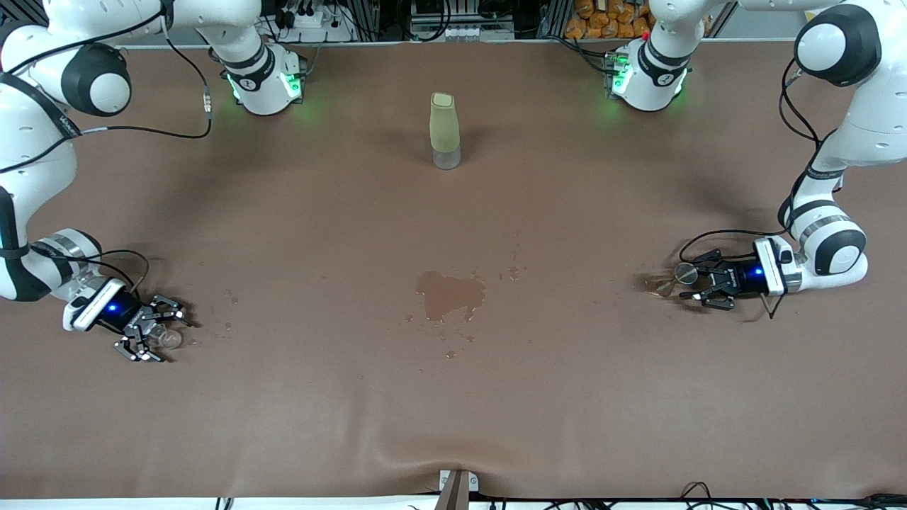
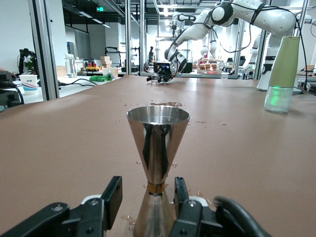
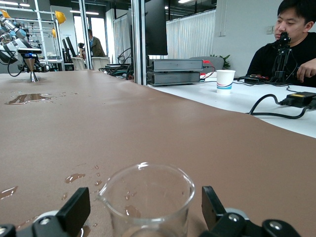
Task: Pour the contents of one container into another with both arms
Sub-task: 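Lift the beaker with the right gripper while the left gripper lifts the jigger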
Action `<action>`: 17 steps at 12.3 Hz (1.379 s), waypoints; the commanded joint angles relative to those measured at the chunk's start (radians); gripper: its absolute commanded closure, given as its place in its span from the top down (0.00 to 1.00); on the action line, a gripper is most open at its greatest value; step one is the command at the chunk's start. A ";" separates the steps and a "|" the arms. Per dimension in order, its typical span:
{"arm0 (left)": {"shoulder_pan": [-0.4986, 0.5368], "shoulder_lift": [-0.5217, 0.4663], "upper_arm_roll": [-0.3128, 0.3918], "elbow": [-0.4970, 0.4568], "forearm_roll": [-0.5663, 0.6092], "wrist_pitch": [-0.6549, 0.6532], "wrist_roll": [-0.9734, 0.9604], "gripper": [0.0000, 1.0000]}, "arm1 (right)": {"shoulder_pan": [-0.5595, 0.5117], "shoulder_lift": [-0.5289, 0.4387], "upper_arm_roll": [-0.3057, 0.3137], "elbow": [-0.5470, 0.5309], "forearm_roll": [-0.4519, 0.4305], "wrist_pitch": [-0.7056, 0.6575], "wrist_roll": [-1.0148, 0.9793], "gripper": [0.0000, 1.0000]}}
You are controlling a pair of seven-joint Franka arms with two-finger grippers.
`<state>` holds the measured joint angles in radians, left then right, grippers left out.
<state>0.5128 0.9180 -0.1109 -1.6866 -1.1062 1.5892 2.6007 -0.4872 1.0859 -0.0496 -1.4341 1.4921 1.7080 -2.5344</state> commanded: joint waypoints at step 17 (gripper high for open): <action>-0.040 0.029 -0.001 0.018 -0.032 -0.017 0.062 0.00 | 0.010 0.049 -0.001 0.029 0.042 0.016 0.003 0.00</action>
<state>0.4870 0.9371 -0.1161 -1.6863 -1.1472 1.5882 2.6753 -0.4856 1.0989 -0.0496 -1.4331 1.5084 1.7211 -2.5339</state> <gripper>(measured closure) 0.797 0.850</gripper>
